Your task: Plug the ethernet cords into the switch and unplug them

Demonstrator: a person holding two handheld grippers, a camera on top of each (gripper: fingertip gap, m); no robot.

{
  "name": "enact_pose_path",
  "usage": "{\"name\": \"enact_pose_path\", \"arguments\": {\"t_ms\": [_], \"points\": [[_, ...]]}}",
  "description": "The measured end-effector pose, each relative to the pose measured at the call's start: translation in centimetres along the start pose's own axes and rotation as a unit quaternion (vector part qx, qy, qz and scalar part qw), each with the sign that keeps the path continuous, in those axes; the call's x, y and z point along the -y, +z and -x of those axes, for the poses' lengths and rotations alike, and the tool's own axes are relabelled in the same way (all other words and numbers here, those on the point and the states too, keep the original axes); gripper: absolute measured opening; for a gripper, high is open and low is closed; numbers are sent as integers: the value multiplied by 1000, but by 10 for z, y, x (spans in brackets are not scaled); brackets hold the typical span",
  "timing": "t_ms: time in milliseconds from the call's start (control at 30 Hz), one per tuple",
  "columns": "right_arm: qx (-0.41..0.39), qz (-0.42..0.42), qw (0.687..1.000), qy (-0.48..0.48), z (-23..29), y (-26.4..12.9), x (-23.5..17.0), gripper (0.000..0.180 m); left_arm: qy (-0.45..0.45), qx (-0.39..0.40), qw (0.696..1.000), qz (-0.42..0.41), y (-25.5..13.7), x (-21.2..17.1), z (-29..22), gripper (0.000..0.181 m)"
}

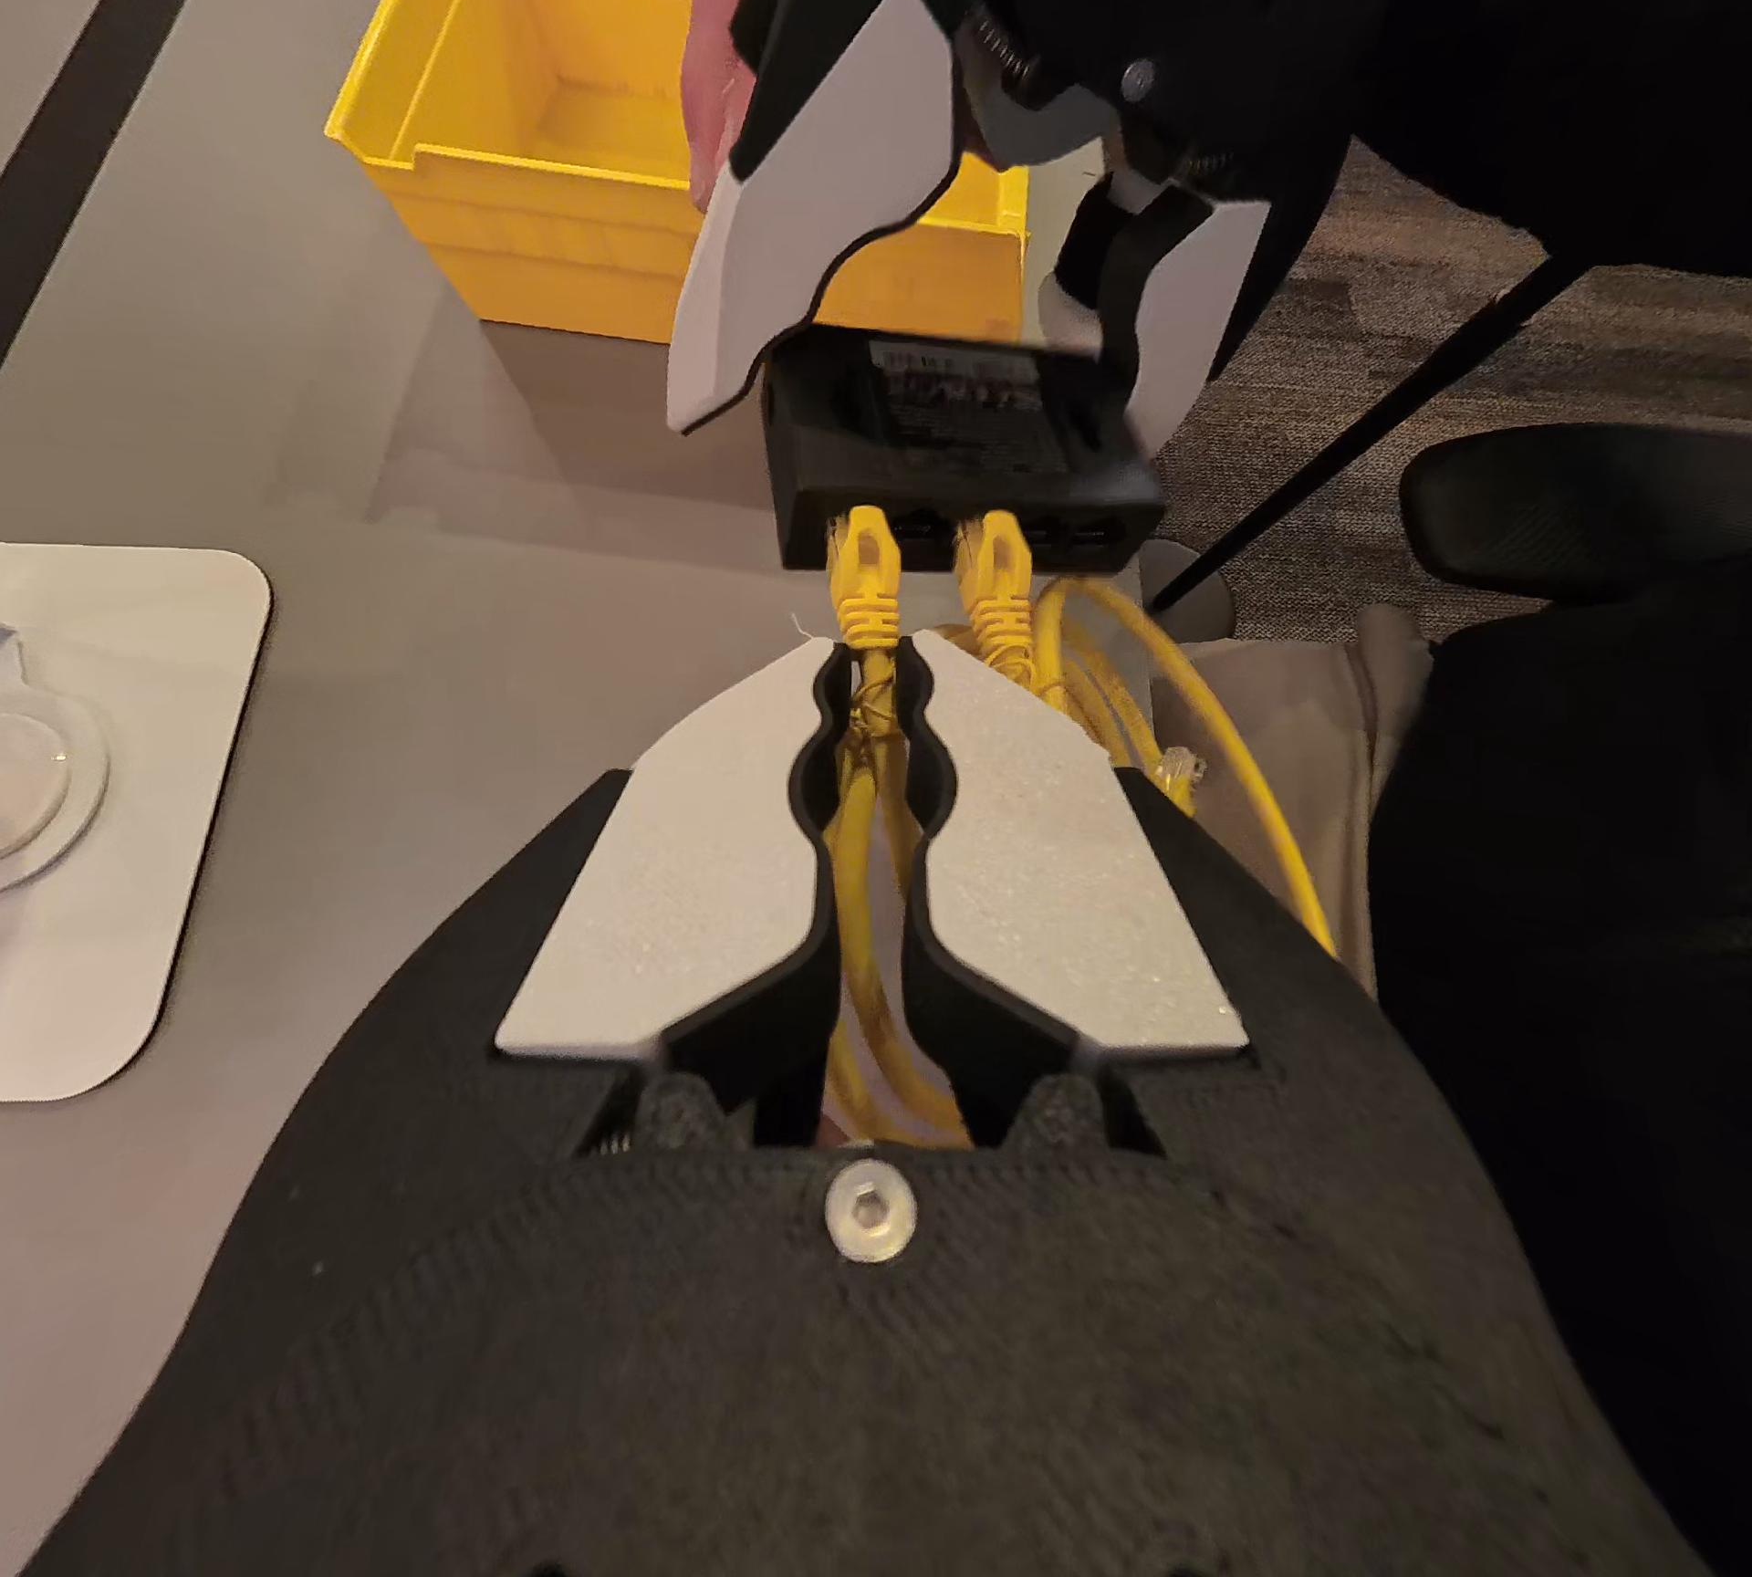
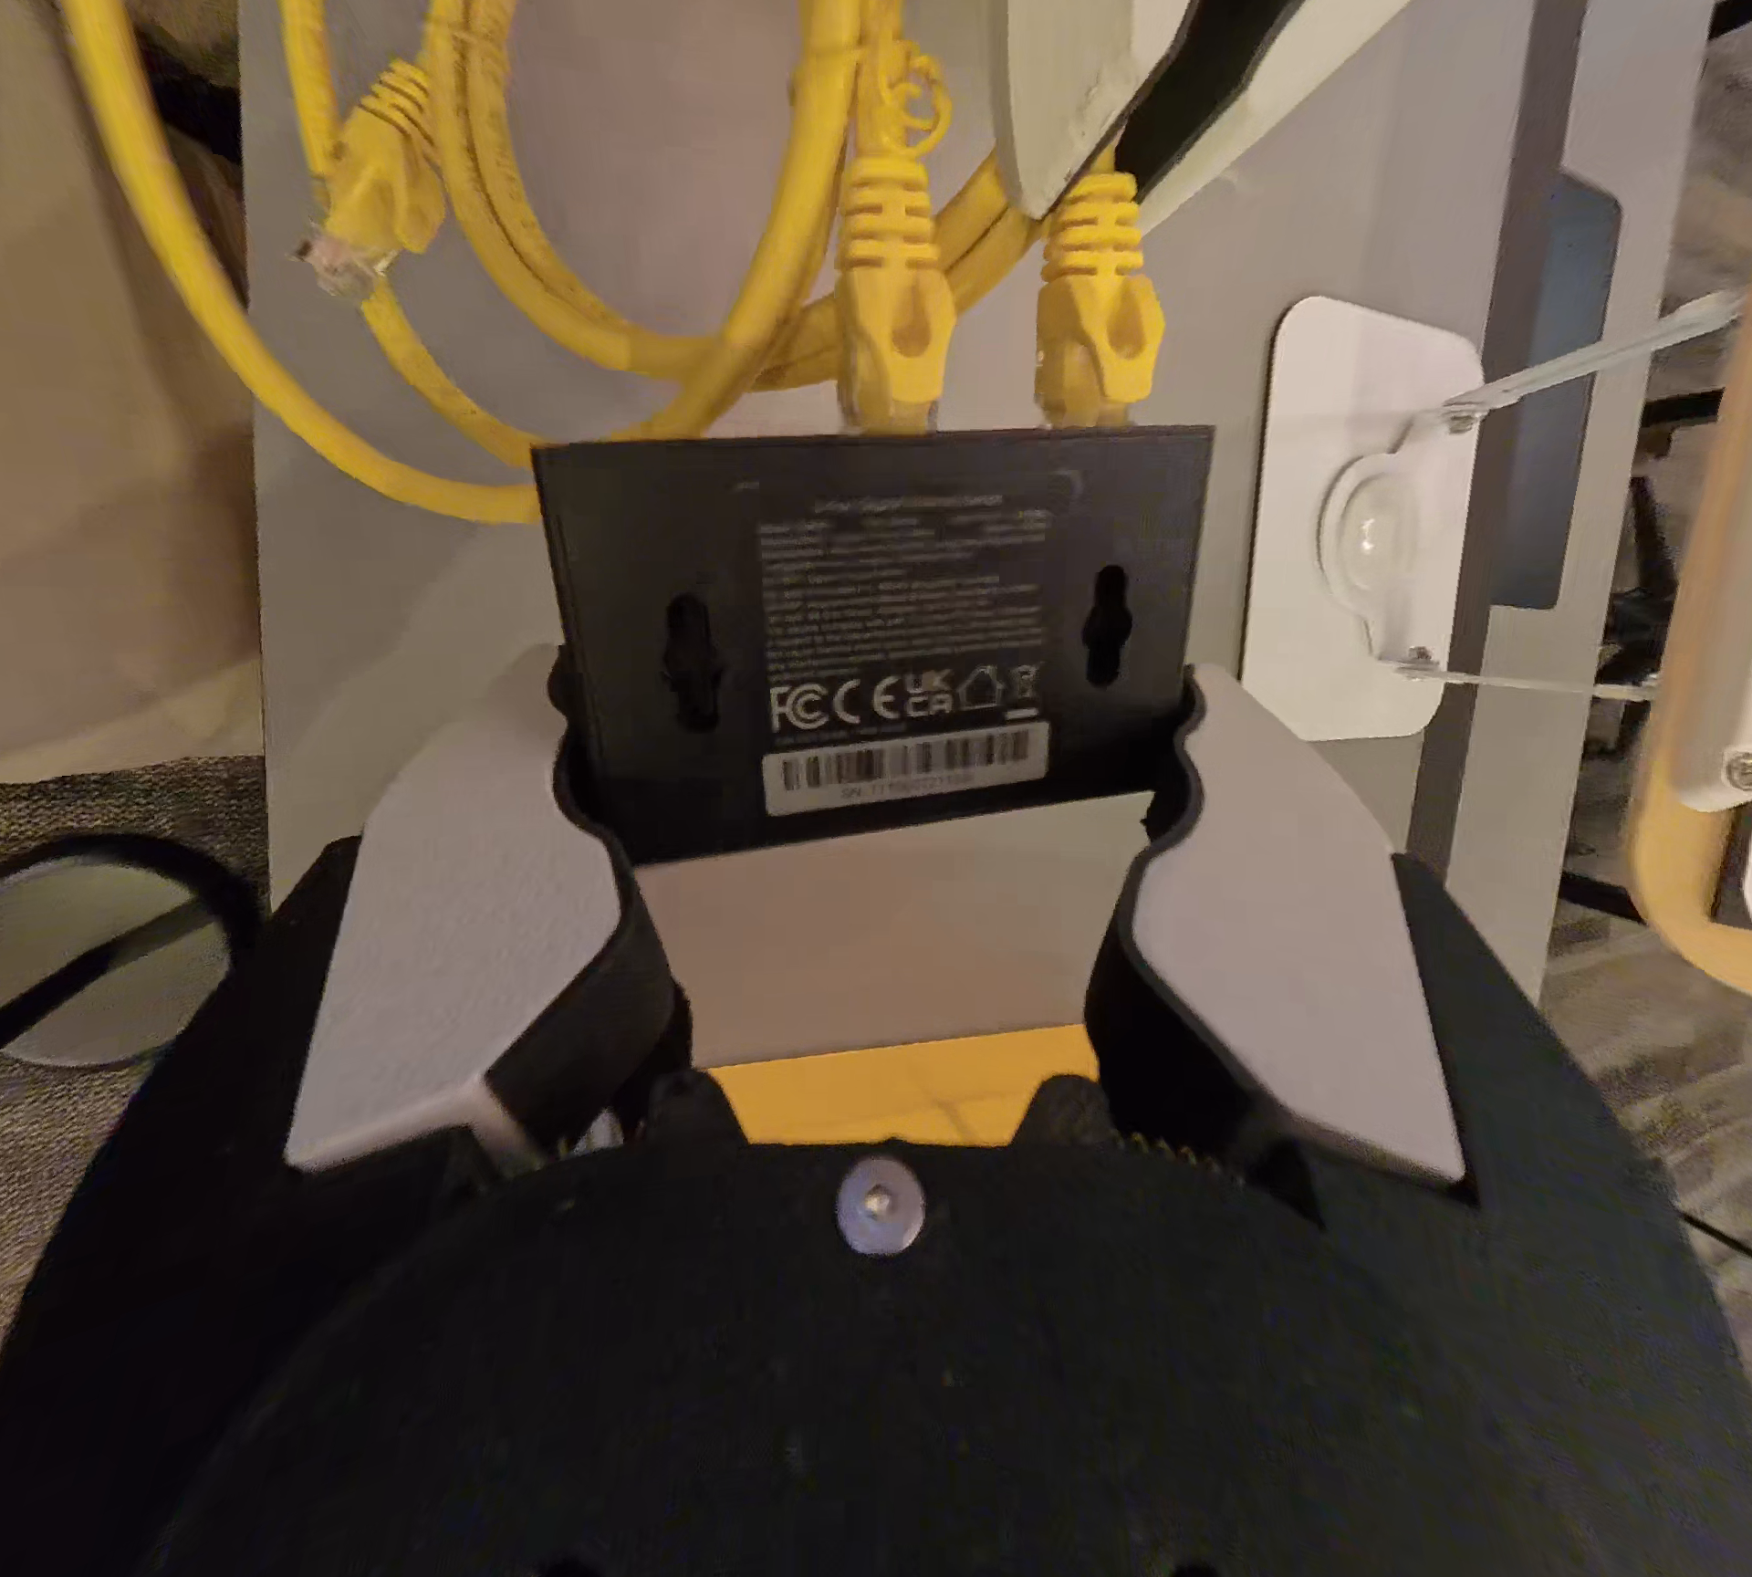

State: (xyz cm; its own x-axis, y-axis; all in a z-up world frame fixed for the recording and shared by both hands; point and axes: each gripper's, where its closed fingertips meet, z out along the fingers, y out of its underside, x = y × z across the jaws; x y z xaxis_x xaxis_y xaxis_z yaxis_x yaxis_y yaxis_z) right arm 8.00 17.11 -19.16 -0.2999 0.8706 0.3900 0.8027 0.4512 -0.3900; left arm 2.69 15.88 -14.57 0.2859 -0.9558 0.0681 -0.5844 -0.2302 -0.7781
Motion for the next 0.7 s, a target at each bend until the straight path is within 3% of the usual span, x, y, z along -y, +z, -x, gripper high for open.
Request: {"name": "enact_pose_path", "arguments": {"t_ms": [33,267,700], "points": [[7,7,1000,2,1,1,-1,111,2,0,1000,6,0,-1,-1,8],[31,32,999,-6,4,6,-5,107,0,-4,1000,7,1,-3,-2,8],[43,-41,998,26,2,1,12,105,-45,-22,999,-3,-1,-14,3,9]]}}
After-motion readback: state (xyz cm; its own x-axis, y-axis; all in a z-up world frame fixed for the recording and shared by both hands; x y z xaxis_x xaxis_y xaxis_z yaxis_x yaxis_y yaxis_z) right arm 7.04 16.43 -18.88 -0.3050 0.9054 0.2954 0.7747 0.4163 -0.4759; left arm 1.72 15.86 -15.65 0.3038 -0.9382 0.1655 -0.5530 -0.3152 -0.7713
